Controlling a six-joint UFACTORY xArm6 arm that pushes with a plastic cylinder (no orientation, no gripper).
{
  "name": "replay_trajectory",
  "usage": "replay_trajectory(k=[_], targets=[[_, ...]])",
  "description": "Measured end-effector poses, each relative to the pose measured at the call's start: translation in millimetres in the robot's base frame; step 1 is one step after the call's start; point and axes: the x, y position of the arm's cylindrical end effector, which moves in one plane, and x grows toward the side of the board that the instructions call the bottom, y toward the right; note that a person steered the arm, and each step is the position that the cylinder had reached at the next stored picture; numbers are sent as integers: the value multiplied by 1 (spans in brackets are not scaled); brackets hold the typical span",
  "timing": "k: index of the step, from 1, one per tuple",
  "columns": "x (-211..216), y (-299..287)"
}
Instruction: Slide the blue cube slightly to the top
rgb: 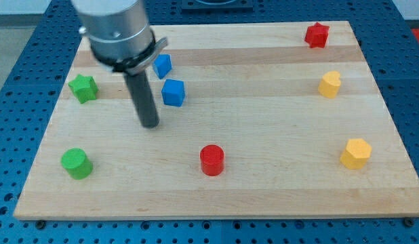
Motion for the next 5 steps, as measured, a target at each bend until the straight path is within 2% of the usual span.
replay_trajectory(k=[2,3,4,5], targets=[[-50,30],[-55,38],[-54,32],[-20,-31]])
